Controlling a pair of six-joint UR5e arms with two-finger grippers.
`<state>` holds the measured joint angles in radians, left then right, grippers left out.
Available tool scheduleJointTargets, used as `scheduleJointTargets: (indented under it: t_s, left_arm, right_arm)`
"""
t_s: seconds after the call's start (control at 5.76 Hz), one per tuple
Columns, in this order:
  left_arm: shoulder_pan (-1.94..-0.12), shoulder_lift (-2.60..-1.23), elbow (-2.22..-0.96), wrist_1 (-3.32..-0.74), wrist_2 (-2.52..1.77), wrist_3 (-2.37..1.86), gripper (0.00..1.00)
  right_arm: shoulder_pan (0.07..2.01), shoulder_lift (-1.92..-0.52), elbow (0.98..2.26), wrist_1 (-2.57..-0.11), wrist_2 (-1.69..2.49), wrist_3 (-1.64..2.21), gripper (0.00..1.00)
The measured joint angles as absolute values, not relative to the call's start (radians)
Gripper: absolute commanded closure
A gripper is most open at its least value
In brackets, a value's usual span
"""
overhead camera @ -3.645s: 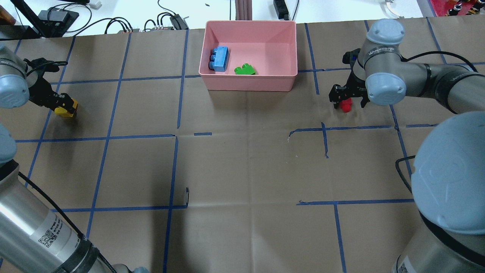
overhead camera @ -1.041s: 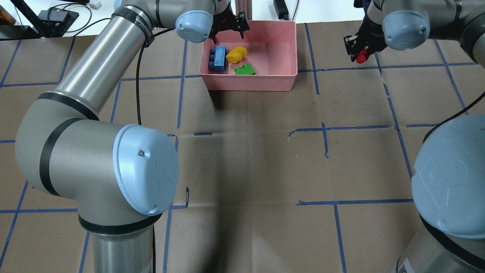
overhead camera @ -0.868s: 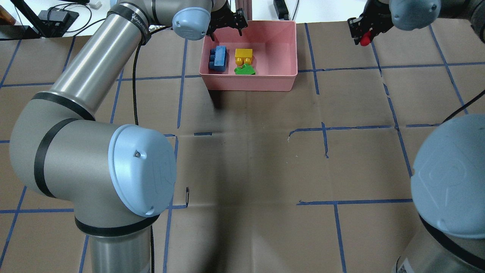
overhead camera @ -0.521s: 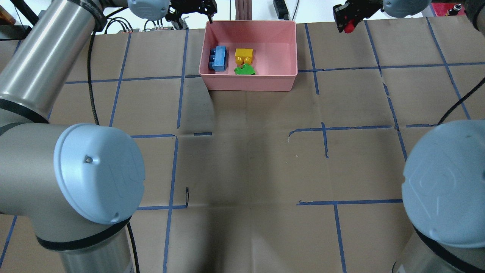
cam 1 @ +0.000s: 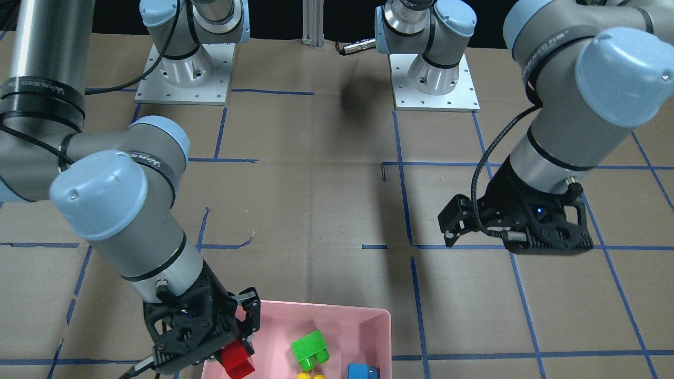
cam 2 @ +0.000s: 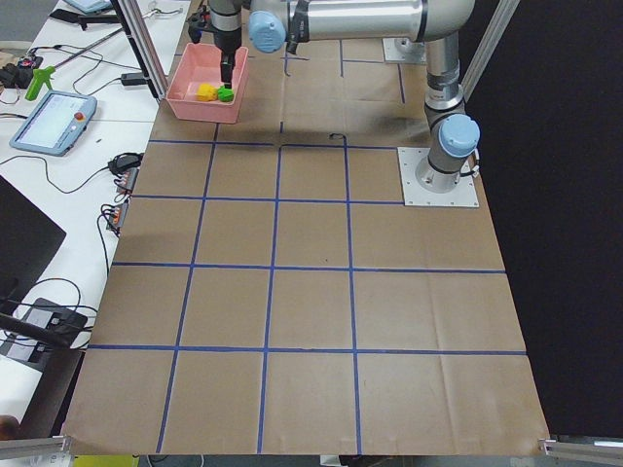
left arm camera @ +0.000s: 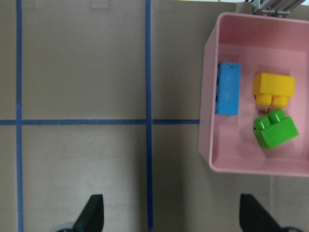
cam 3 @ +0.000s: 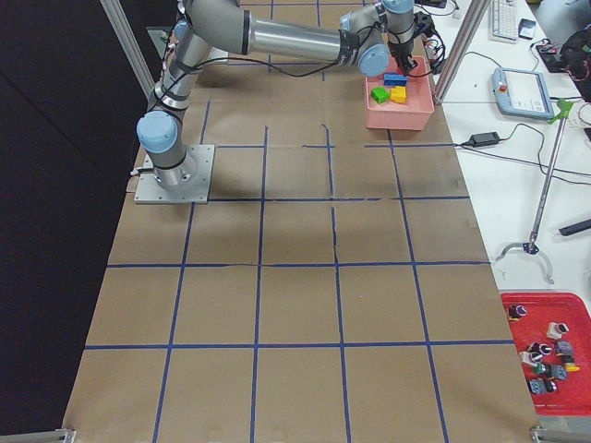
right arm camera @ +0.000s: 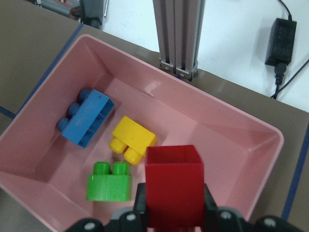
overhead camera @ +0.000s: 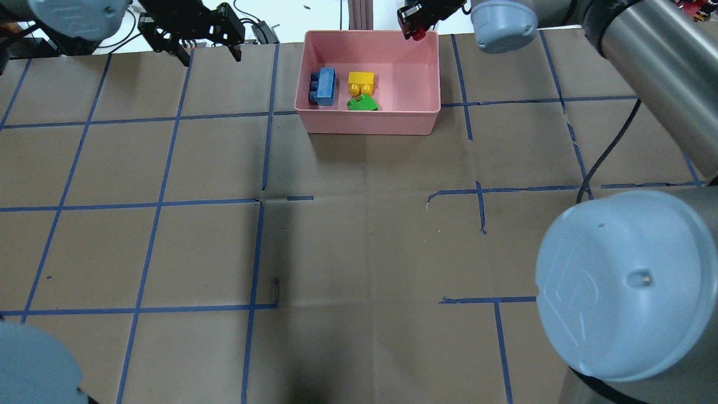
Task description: Put all blocks into box
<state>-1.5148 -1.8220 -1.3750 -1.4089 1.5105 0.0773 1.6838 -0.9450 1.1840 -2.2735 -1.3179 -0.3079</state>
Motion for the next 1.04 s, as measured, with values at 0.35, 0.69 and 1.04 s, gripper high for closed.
scheduleJointTargets:
  t_s: [0.35, 0.69, 1.04]
  left_arm:
    - [-1.497, -1.625, -1.544, -1.468, 1.516, 0.131, 0.01]
    - [-1.504, -1.569, -1.603, -1.489, 1.573, 0.108, 0.01]
    - [-1.515, -1.568, -1.610, -1.490, 1.600, 0.081, 0.01]
  right_arm:
    - [1.703, -0.910, 1.186, -2.391, -1.311, -0.305, 0.00]
    - [1.704, -0.901, 1.189, -2.417, -1.314, -0.309, 0.00]
    - [1.699, -0.914, 1.194, -2.403, -1.333, -0.314, 0.00]
